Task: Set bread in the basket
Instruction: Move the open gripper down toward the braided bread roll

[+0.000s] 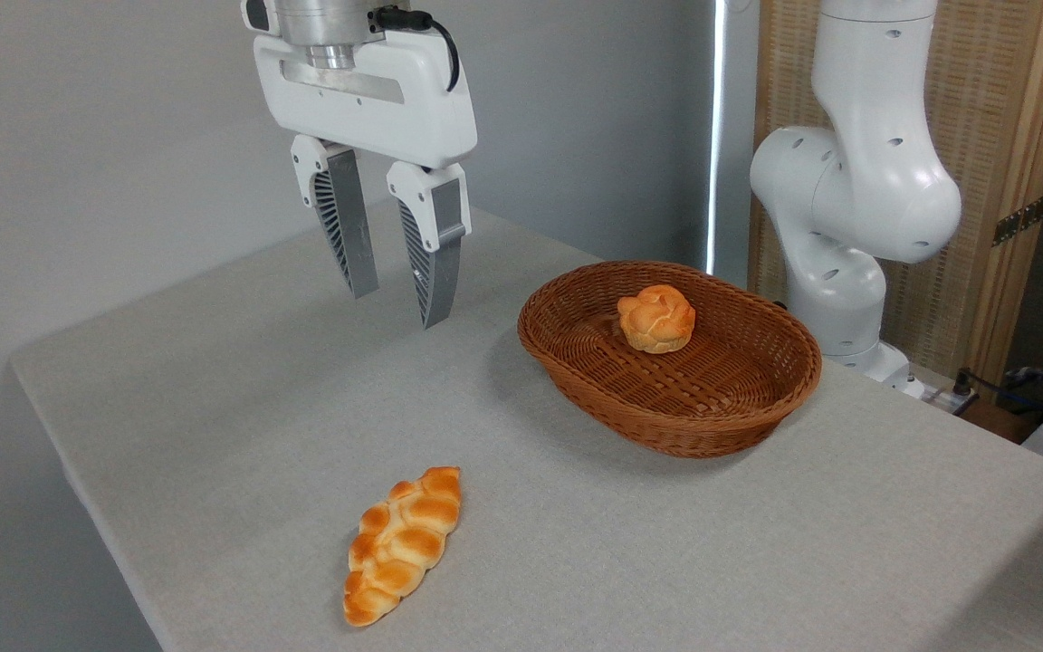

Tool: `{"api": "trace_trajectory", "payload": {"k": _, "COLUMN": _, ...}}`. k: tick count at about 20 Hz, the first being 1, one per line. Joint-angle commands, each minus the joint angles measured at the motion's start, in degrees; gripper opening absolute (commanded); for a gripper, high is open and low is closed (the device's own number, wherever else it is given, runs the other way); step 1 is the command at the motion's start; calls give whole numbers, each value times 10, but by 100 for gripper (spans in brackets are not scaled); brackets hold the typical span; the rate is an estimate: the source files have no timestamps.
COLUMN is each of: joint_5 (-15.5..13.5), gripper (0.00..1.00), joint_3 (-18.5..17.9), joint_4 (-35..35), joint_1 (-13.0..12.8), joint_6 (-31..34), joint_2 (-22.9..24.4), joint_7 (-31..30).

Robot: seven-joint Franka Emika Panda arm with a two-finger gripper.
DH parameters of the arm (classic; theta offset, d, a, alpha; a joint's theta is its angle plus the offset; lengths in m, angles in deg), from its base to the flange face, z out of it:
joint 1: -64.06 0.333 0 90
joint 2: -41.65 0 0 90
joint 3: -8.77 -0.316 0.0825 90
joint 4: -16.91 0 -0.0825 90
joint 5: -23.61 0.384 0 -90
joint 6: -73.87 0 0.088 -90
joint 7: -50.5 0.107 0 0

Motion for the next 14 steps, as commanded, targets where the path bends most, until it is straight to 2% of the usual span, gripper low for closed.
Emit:
{"api": "trace_trajectory", "payload": {"k": 1, "joint_5": -24, "gripper": 100, "joint_3": 5, "joint_4": -8, "joint_1": 7, "joint_6": 7, "joint_2": -3, "joint_7": -4}}
{"api": "trace_trajectory", "payload": {"k": 14, "joint_5": -26, "gripper": 100, "joint_3": 6, "joint_4": -3, "joint_1": 6, "joint_6": 18, "joint_2": -3, "joint_7": -2}}
